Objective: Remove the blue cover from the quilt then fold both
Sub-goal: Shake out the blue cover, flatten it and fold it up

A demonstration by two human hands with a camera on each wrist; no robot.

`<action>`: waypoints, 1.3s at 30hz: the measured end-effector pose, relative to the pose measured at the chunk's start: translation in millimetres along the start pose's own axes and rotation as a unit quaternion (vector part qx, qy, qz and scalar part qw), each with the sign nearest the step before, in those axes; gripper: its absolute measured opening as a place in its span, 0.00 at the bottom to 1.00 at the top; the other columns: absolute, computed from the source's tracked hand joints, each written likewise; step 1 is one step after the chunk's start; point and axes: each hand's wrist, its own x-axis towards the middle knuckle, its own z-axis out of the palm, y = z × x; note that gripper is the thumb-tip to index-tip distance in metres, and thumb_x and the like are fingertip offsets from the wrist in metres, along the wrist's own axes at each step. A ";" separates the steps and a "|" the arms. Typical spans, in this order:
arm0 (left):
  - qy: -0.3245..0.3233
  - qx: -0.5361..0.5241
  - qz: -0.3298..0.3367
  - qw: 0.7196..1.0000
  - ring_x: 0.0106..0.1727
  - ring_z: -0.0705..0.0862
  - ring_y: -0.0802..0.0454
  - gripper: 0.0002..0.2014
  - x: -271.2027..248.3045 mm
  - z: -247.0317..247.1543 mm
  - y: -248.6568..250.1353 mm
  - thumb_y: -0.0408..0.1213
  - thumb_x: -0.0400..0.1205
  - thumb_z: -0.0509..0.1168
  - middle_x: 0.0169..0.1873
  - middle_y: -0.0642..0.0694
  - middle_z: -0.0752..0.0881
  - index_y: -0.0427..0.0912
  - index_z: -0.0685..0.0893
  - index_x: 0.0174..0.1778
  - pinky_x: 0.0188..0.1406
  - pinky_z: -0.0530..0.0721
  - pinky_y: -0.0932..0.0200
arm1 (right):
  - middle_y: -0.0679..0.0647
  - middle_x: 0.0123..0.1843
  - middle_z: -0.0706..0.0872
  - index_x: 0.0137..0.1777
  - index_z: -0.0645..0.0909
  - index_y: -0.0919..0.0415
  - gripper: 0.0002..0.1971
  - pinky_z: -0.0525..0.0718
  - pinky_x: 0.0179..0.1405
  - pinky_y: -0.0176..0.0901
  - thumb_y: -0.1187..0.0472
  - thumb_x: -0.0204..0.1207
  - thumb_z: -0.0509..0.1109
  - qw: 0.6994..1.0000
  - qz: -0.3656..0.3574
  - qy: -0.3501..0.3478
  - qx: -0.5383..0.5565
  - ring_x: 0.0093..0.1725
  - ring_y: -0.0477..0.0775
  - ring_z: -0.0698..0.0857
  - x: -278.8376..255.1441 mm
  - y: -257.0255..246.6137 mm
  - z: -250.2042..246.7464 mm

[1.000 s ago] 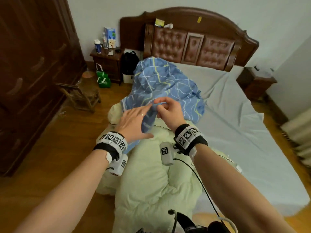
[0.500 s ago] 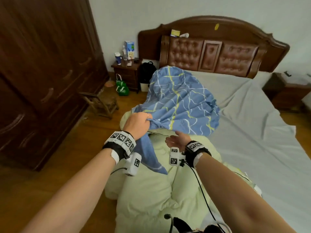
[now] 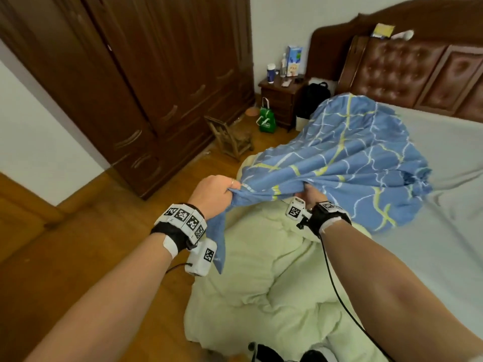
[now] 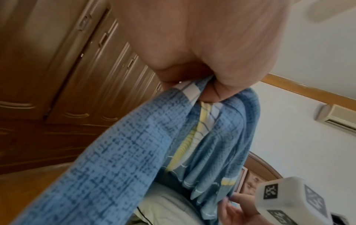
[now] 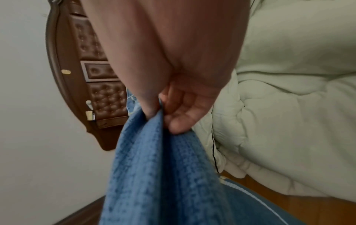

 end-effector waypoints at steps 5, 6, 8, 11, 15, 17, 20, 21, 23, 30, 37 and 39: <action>0.064 0.085 -0.087 0.990 0.28 0.71 0.44 0.17 -11.3 5.4 -3.2 0.26 0.73 0.61 0.21 0.49 0.70 0.48 0.67 0.22 0.27 0.68 0.55 | 0.70 0.61 0.84 0.66 0.77 0.68 0.15 0.79 0.60 0.56 0.60 0.84 0.62 0.936 -0.123 0.201 -0.262 0.62 0.71 0.83 -47.4 -13.3 -34.1; 0.071 0.098 -0.100 0.988 0.28 0.72 0.44 0.17 -10.5 9.8 -4.5 0.27 0.73 0.62 0.21 0.50 0.71 0.48 0.68 0.22 0.26 0.69 0.56 | 0.70 0.56 0.86 0.57 0.81 0.68 0.12 0.78 0.57 0.58 0.61 0.85 0.59 0.929 -0.152 0.219 -0.257 0.58 0.70 0.83 -59.7 -16.9 -44.5; 0.078 0.119 -0.109 0.984 0.28 0.74 0.44 0.13 -8.7 20.8 -2.3 0.27 0.72 0.63 0.21 0.49 0.73 0.45 0.73 0.24 0.23 0.67 0.59 | 0.62 0.31 0.78 0.31 0.75 0.64 0.20 0.72 0.40 0.55 0.59 0.85 0.58 0.914 -0.235 0.257 -0.207 0.37 0.64 0.75 -80.3 -26.8 -62.8; 0.074 0.137 -0.095 0.983 0.32 0.78 0.42 0.07 -2.3 36.6 10.1 0.26 0.70 0.64 0.27 0.46 0.80 0.43 0.82 0.32 0.26 0.75 0.56 | 0.53 0.23 0.60 0.26 0.64 0.64 0.22 0.60 0.29 0.46 0.59 0.82 0.60 0.870 -0.359 0.302 -0.154 0.26 0.49 0.59 -124.2 -54.6 -80.8; 0.086 0.122 -0.061 0.987 0.45 0.83 0.39 0.14 -2.5 50.6 28.0 0.27 0.73 0.68 0.40 0.42 0.85 0.50 0.88 0.49 0.39 0.84 0.49 | 0.47 0.23 0.58 0.25 0.63 0.63 0.21 0.58 0.25 0.39 0.62 0.80 0.61 0.774 -0.549 0.287 -0.130 0.25 0.42 0.58 -211.6 -98.3 -71.8; 0.077 0.086 -0.037 0.993 0.56 0.83 0.39 0.22 -1.9 55.8 35.6 0.26 0.74 0.67 0.52 0.41 0.86 0.50 0.85 0.63 0.50 0.84 0.46 | 0.51 0.22 0.62 0.25 0.64 0.66 0.22 0.61 0.26 0.40 0.62 0.80 0.62 0.756 -0.586 0.256 -0.141 0.25 0.44 0.61 -242.1 -98.0 -57.4; -0.005 0.067 0.092 0.993 0.74 0.72 0.45 0.45 -3.3 57.1 58.7 0.33 0.71 0.72 0.74 0.48 0.74 0.55 0.60 0.83 0.70 0.74 0.43 | 0.64 0.20 0.75 0.26 0.70 0.72 0.25 0.73 0.26 0.47 0.57 0.83 0.63 0.794 -0.544 0.184 -0.202 0.22 0.57 0.73 -256.7 -75.9 -38.6; -0.024 0.041 0.136 0.990 0.75 0.71 0.45 0.49 -5.7 58.4 70.4 0.38 0.71 0.74 0.77 0.48 0.71 0.54 0.54 0.85 0.72 0.72 0.43 | 0.62 0.20 0.78 0.25 0.73 0.70 0.25 0.77 0.27 0.48 0.56 0.83 0.63 0.801 -0.531 0.173 -0.215 0.22 0.61 0.77 -256.6 -66.8 -35.1; -0.033 -0.032 0.174 0.984 0.74 0.73 0.45 0.50 -16.2 61.8 95.6 0.48 0.71 0.76 0.77 0.47 0.72 0.52 0.53 0.85 0.69 0.75 0.45 | 0.63 0.22 0.81 0.26 0.76 0.69 0.26 0.81 0.29 0.52 0.52 0.83 0.64 0.818 -0.505 0.154 -0.229 0.25 0.66 0.81 -258.1 -48.6 -32.6; 0.061 -0.078 0.133 0.986 0.49 0.84 0.33 0.08 -27.9 69.5 129.8 0.33 0.82 0.59 0.44 0.35 0.87 0.39 0.84 0.48 0.43 0.81 0.45 | 0.61 0.29 0.88 0.33 0.82 0.69 0.22 0.81 0.31 0.46 0.53 0.84 0.64 0.872 -0.432 0.100 -0.209 0.27 0.57 0.83 -276.4 -18.6 -55.6; 0.042 -0.115 0.100 0.987 0.39 0.81 0.35 0.10 -36.7 67.9 164.3 0.26 0.78 0.56 0.32 0.35 0.82 0.38 0.79 0.33 0.39 0.79 0.40 | 0.61 0.58 0.83 0.58 0.76 0.60 0.08 0.90 0.48 0.56 0.60 0.84 0.58 0.986 -0.060 0.015 -0.158 0.50 0.62 0.87 -219.9 24.6 -123.6; 0.050 -0.127 0.088 0.987 0.32 0.75 0.36 0.12 -43.2 68.2 177.8 0.29 0.75 0.55 0.24 0.41 0.74 0.45 0.70 0.25 0.33 0.74 0.44 | 0.65 0.64 0.82 0.60 0.73 0.58 0.08 0.90 0.53 0.58 0.60 0.83 0.60 0.978 -0.018 0.000 -0.210 0.60 0.65 0.86 -188.4 45.5 -149.0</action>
